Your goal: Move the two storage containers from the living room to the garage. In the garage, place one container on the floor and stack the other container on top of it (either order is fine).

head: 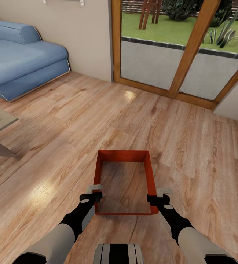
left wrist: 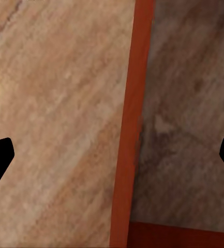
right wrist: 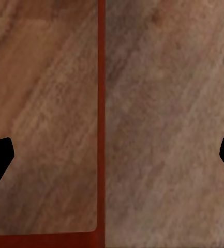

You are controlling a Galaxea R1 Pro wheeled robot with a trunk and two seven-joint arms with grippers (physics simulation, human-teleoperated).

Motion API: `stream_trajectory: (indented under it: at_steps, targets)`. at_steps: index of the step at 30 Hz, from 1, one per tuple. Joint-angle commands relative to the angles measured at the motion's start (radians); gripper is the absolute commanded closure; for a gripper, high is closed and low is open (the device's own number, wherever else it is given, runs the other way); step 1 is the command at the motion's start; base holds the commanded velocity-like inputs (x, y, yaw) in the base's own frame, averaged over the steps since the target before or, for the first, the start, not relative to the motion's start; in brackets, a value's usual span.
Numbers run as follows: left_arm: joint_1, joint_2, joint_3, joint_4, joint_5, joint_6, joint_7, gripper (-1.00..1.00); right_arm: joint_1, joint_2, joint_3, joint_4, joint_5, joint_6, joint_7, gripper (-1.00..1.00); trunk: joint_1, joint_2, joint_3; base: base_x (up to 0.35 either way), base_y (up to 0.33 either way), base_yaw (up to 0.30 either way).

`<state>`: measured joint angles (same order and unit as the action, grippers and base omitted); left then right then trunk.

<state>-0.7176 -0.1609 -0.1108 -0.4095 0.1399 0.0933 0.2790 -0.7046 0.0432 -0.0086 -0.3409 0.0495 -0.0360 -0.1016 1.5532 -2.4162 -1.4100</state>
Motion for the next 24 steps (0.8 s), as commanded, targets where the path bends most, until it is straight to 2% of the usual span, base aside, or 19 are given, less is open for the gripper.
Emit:
stream_trajectory:
  at_steps: [1,12,13,14,24]
  targets:
    - [0.000,-0.001,-0.009,-0.002,0.010,0.005,0.008,-1.00,0.001,0.000,0.004,0.015,0.001,-0.002,-0.003,-1.00,0.001,0.000,-0.001,0.000,0.000,0.000]
    - [0.000,0.001,-0.010,-0.004,0.009,0.009,-0.003,-1.00,0.001,0.000,0.004,0.013,0.000,0.023,0.001,-1.00,0.001,0.000,-0.001,0.000,0.000,0.000]
    - [0.000,0.001,-0.010,-0.004,0.009,0.009,-0.003,-1.00,0.001,0.000,0.004,0.013,-0.001,0.023,0.001,1.00,0.001,0.000,-0.001,0.000,0.000,0.000]
    - [0.000,0.001,-0.010,-0.003,0.012,0.009,-0.002,1.00,0.001,-0.001,0.004,0.014,-0.005,0.024,0.002,1.00,0.001,0.000,-0.001,0.000,0.000,0.000]
    - [0.000,0.001,-0.010,-0.006,0.011,0.006,0.005,1.00,0.001,0.003,0.004,0.013,-0.005,0.009,0.001,1.00,0.001,0.000,-0.001,0.000,0.000,0.000]
